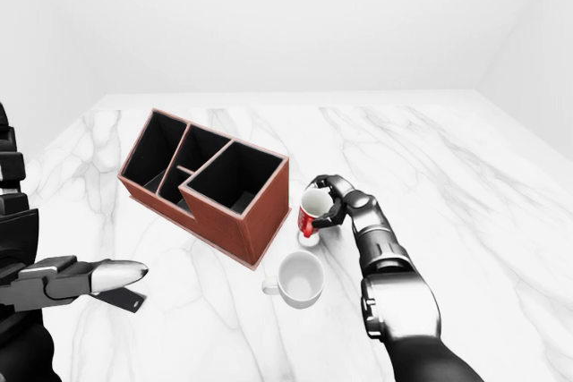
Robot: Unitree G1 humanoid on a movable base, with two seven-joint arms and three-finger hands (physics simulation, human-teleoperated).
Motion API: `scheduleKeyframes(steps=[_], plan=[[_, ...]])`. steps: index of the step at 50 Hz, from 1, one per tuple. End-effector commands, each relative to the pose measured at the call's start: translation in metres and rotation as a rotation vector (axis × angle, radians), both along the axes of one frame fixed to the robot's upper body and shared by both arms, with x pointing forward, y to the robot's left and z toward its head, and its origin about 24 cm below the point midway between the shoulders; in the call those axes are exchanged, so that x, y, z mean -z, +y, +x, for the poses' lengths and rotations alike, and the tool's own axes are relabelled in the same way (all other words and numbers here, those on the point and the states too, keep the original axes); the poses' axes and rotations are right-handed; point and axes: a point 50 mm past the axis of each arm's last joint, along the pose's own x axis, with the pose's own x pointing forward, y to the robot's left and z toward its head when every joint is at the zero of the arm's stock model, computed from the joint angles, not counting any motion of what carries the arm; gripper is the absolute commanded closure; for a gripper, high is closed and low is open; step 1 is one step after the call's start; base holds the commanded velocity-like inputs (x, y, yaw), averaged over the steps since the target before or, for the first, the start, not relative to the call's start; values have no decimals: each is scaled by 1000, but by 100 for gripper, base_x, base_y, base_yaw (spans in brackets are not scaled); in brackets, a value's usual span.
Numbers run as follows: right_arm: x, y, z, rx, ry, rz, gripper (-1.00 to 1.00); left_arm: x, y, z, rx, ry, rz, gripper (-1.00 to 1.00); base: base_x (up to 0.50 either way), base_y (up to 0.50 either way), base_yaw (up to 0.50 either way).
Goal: Pick up the red mug and place it to the right of the caddy.
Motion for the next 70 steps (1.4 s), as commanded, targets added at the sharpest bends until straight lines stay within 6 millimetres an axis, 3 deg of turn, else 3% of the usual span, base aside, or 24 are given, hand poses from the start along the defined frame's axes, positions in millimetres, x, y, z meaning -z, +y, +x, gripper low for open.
scheduleKeyframes(steps=[1, 41, 70], plan=[[3, 2, 2, 74, -6, 41, 100, 1, -2, 8, 9, 1, -17, -100, 0, 0, 0], [11, 12, -1, 103, -26, 25, 100, -1, -1, 7, 11, -8, -15, -100, 0, 0, 0], [28, 18, -10, 135, 23, 23, 100, -3, -2, 4, 12, -22, -9, -100, 0, 0, 0]])
